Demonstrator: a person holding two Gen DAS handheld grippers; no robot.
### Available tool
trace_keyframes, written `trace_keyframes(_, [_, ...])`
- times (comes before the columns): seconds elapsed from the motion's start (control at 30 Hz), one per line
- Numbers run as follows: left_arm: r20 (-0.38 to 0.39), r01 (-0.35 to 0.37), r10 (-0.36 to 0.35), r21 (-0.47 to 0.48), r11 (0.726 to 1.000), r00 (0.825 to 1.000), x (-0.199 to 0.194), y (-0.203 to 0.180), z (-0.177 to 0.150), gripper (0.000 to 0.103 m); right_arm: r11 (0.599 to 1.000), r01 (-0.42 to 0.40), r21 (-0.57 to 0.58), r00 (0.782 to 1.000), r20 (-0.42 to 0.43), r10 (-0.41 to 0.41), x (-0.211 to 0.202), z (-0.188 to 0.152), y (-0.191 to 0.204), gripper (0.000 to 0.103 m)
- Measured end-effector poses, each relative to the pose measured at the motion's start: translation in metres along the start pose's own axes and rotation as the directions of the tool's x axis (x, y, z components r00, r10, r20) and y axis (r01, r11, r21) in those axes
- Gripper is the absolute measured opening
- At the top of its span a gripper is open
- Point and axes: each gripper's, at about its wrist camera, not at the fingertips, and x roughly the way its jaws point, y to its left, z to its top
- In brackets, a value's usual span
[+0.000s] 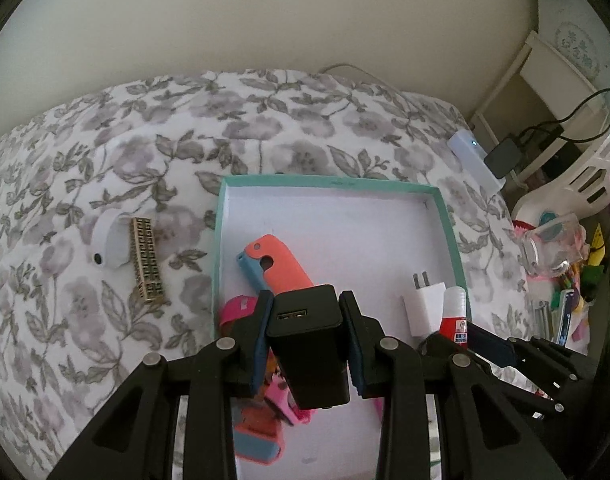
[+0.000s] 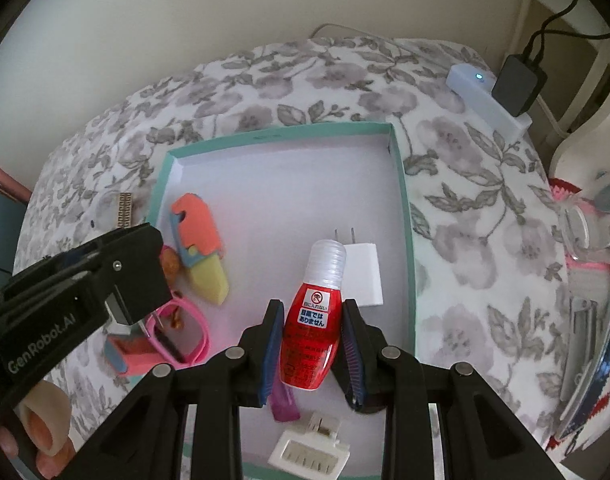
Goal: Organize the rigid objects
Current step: 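Carry the red bottle and black charger into the tray and open both grippers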
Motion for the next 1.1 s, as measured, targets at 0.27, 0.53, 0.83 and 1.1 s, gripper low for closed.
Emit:
trace_keyframes(0.27, [-0.002, 0.012, -0.012, -0.006, 1.000, 1.000, 0.018, 0.005, 0.007, 0.034, 1.000, -0.011, 0.008, 1.000, 0.006, 0.011, 0.016, 0.012, -0.001, 0.031])
trace_keyframes(0.53, [-0.023, 0.022, -0.022, 0.001, 1.000, 1.000, 0.025, 0.005, 0.006, 0.034, 1.000, -0.005, 0.016, 1.000, 0.001, 0.005, 0.022, 0.015, 0.000, 0.033])
trace_keyframes(0.83, [-0.003, 0.015, -0.015, -0.004, 1.000, 1.000, 0.005, 0.005, 0.005, 0.035, 1.000, -0.001, 0.028, 1.000, 0.023, 0.000, 0.002, 0.010, 0.000, 0.035])
trace_keyframes(1.1, [0.050, -0.028, 0.029, -0.015, 0.999, 0.998, -0.022, 0.014, -0.001, 0.072, 1.000, 0.011, 0.026, 0.998, 0.061, -0.012, -0.024, 0.001, 0.003, 0.061])
